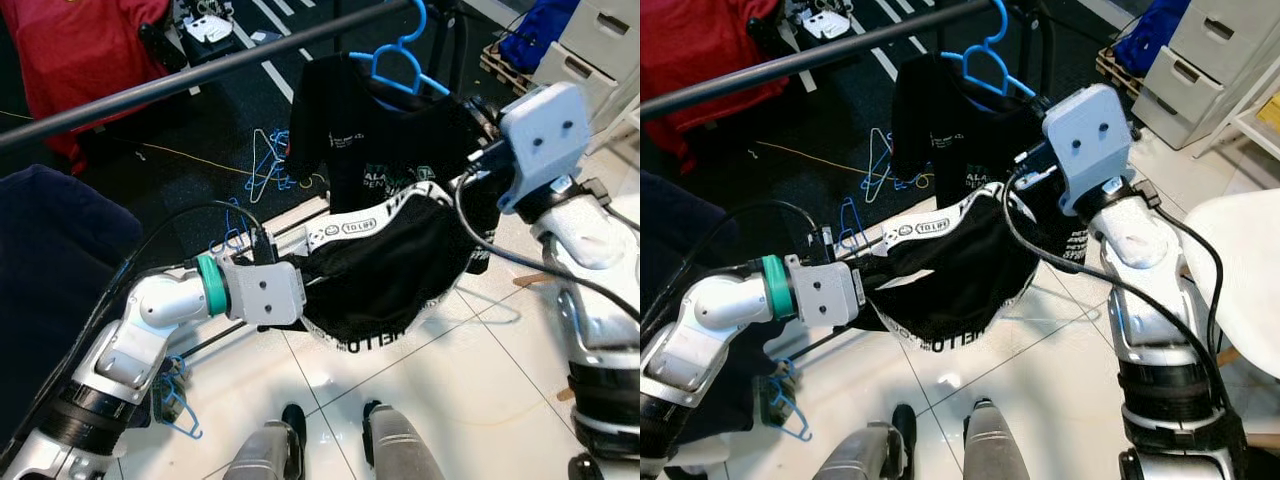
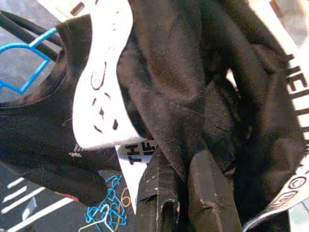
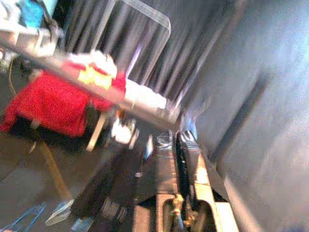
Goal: Hang hanger
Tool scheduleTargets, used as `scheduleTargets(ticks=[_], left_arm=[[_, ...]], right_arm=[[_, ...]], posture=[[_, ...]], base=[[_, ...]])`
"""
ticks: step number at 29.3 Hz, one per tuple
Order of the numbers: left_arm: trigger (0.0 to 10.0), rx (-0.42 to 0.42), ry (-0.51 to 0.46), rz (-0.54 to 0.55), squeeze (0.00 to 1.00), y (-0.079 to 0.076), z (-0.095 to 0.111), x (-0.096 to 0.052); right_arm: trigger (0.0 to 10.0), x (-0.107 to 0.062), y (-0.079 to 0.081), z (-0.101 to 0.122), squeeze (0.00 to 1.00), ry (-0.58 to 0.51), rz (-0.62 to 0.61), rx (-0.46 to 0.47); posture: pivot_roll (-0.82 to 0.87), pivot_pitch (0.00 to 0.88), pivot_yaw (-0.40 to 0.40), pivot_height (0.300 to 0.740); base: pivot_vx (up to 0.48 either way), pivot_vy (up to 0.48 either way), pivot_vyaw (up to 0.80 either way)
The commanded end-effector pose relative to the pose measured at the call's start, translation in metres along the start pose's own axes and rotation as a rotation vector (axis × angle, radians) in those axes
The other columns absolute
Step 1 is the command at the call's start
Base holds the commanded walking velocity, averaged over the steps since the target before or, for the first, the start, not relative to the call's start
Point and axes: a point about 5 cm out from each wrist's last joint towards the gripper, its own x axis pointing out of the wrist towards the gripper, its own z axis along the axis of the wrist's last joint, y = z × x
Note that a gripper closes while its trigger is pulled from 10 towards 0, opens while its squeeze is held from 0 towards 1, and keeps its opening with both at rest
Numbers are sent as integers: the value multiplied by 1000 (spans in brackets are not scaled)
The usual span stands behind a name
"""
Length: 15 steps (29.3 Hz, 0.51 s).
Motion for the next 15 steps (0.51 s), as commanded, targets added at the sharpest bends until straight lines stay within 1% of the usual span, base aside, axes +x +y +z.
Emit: scheduleTargets(ticks=[1,2,4,5,6,7,8,9,10,11,12,13,14,15], left_arm=[[10000,-15,26,3,0,-2,-7,0],[10000,-39,29,15,0,-2,-10,2],[10000,-50,37,20,0,1,-14,7],[10000,-50,37,20,0,1,-14,7],[10000,-57,38,23,0,2,-16,8],[10000,-57,38,23,0,2,-16,8],[10000,-55,40,24,0,5,-16,9],[10000,-55,40,24,0,5,-16,9],[10000,-54,42,25,0,7,-17,10],[10000,-51,44,25,0,9,-18,10],[10000,-45,48,23,0,10,-19,10],[10000,-42,49,22,0,10,-19,10],[10000,-42,49,22,0,10,-19,10],[10000,-43,51,22,0,10,-20,9]], right_arm=[[10000,-3,6,11,1000,-30,85,-94],[10000,-5,10,13,1000,-25,143,-144],[10000,-17,33,10,1000,24,340,-181],[10000,-17,33,10,1000,24,340,-181],[10000,-24,44,7,1000,51,435,-186],[10000,-24,44,7,1000,51,435,-186],[10000,-40,64,0,1000,122,607,-182],[10000,-40,64,0,1000,122,607,-182],[10000,-58,80,-7,1000,189,758,-158],[10000,-74,91,-11,1000,242,885,-149],[10000,-84,97,-15,490,269,953,-159],[10000,-88,99,-17,490,276,976,-172],[10000,-88,99,-17,490,276,976,-172],[10000,-87,99,-22,0,273,983,-234]], posture=[[-287,168,123,740],[-293,167,124,740],[-300,168,126,740],[-300,168,126,740],[-305,168,129,740],[-305,168,129,740],[-308,169,132,740],[-308,169,132,740],[-308,169,135,740],[-307,168,135,740],[-306,169,136,740],[-306,169,136,740],[-306,169,136,740],[-304,169,134,740]], base=[[0,0,0],[0,0,0],[0,0,0],[0,0,0],[0,0,0],[0,0,0],[0,0,0],[0,0,0],[0,0,0],[0,0,0],[0,0,0],[0,0,0],[0,0,0],[0,0,0]])
